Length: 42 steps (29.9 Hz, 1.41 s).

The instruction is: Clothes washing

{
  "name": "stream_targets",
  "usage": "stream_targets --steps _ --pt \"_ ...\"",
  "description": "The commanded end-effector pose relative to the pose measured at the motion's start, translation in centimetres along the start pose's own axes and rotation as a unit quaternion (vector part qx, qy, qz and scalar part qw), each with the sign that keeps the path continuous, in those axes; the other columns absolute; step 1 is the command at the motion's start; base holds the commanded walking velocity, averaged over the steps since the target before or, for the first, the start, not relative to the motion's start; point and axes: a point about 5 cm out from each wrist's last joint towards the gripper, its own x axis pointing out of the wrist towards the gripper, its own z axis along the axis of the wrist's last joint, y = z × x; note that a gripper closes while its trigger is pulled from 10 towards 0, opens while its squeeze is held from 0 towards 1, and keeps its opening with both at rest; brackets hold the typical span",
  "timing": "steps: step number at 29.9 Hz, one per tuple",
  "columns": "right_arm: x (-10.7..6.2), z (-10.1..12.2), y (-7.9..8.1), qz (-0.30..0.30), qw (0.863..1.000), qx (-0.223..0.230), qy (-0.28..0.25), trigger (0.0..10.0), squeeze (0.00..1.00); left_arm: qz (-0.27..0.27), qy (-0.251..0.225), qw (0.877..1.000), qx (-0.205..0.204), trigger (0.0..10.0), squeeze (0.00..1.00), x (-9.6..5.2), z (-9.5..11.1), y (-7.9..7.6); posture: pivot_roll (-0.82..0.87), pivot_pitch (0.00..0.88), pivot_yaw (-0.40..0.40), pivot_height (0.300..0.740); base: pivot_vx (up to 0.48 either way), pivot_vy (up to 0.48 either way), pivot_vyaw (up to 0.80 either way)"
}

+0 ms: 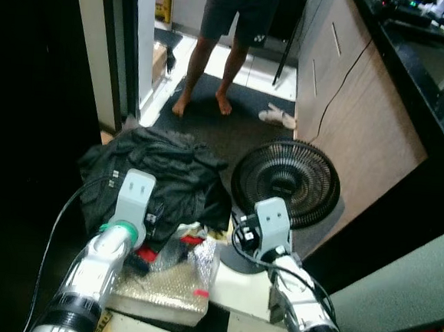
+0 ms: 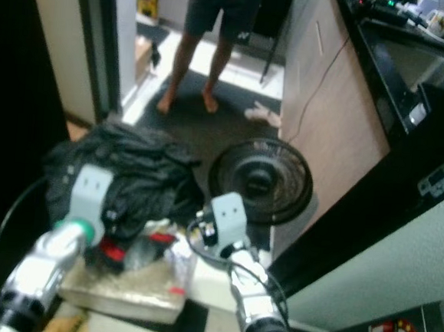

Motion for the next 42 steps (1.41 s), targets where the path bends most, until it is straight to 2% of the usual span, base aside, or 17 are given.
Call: stream_targets --steps 1,4,5,7,8,9,12,14,21,22,23,24,31,38,40,41,42 --pt "-0.5 -1.0 -0.3 -0.003 1.0 0.002 0.025 10.0 0.0 -0.002 0.017 1.0 -0.012 10.0 0.0 0.0 -0.8 -0.2 0.12 0.222 -0.119 0.74 0.0 0.0 0.0" --pt "-0.7 -1.3 -0.3 -0.008 1.0 0.004 0.026 10.0 0.0 0.019 -0.022 0.999 -0.033 10.0 0.0 2.1 3.7 1.0 0.1 0.257 -0.099 0.74 0.0 0.0 0.0" --pt "-0.7 -1.3 -0.3 -0.008 1.0 0.004 0.026 10.0 0.0 0.019 -0.022 0.999 -0.033 10.0 0.0 2.1 3.7 1.0 0.1 0.257 -0.099 0.74 0.0 0.0 0.0" --pt "-1.1 -1.7 -0.3 -0.013 0.999 0.006 0.029 10.0 0.0 0.018 -0.037 0.999 -0.007 10.0 0.0 2.7 5.3 0.8 0.08 0.275 -0.084 0.74 0.0 0.0 0.0" --pt "-1.1 -1.7 -0.3 -0.013 0.999 0.006 0.029 10.0 0.0 0.018 -0.037 0.999 -0.007 10.0 0.0 2.7 5.3 0.8 0.08 0.275 -0.084 0.74 0.0 0.0 0.0" --pt "-1.5 -2.0 -0.4 -0.018 0.999 0.007 0.032 10.0 0.0 0.014 -0.041 0.999 0.023 10.0 0.0 3.0 5.9 0.3 0.07 0.29 -0.074 0.74 0.0 0.0 0.0" --pt "-1.7 -2.1 -0.4 -0.02 0.999 0.007 0.033 10.0 0.0 0.011 -0.043 0.998 0.042 10.0 0.0 3.2 6.3 0.0 0.06 0.293 -0.071 0.74 0.0 0.0 0.0" --pt "-2.2 -2.6 -0.7 -0.029 0.999 0.007 0.037 10.0 0.0 0.007 -0.039 0.996 0.075 10.0 0.0 3.5 6.6 -0.6 0.05 0.309 -0.062 0.74 0.0 0.0 0.0" --pt "-3.4 -3.3 -1.3 -0.045 0.998 0.005 0.043 10.0 0.0 -0.002 -0.004 0.996 0.094 10.0 0.0 4.0 5.6 -1.2 0.02 0.355 -0.044 0.74 0.0 0.0 0.0" --pt "-3.5 -3.4 -1.4 -0.047 0.998 0.004 0.044 10.0 0.0 -0.005 -0.003 0.996 0.09 10.0 0.5 3.9 5.4 -1.3 0.02 0.369 -0.042 0.74 0.0 0.0 0.0" --pt "-3.6 -3.4 -1.5 -0.049 0.998 0.004 0.044 10.0 0.0 -0.007 -0.003 0.996 0.087 10.0 0.5 3.9 5.3 -1.4 0.02 0.369 -0.042 0.74 0.0 0.0 0.0" --pt "-3.7 -3.5 -1.6 -0.05 0.998 0.003 0.046 10.0 0.0 -0.01 -0.003 0.997 0.082 10.0 1.0 3.9 5.2 -1.5 0.03 0.374 -0.042 0.74 0.0 0.0 0.0" --pt "-4.0 -3.8 -1.5 -0.049 0.997 0.003 0.052 10.0 0.0 -0.012 0.0 0.997 0.075 10.0 1.0 3.9 4.9 -1.6 0.04 0.379 -0.05 0.74 0.0 0.0 0.0" --pt "-3.8 -3.6 -1.0 -0.039 0.998 0.004 0.051 10.0 0.0 -0.004 0.038 0.997 0.069 10.0 1.0 3.3 2.1 -0.9 0.05 0.38 -0.062 0.74 0.0 0.0 0.0" --pt "-3.8 -3.6 -1.0 -0.039 0.998 0.004 0.051 10.0 0.0 -0.003 0.04 0.997 0.068 10.0 1.0 3.2 1.9 -0.9 0.05 0.381 -0.063 0.74 0.0 0.0 0.0" --pt "-3.9 -3.6 -1.1 -0.038 0.998 0.003 0.052 10.0 0.0 -0.003 0.041 0.997 0.063 10.0 0.0 3.0 1.5 -0.9 0.05 0.382 -0.064 0.74 0.0 0.0 0.0" --pt "-3.9 -3.6 -1.1 -0.038 0.998 0.003 0.052 10.0 0.0 -0.003 0.041 0.997 0.063 10.0 0.0 3.0 1.5 -0.9 0.05 0.382 -0.064 0.74 0.0 0.0 0.0"
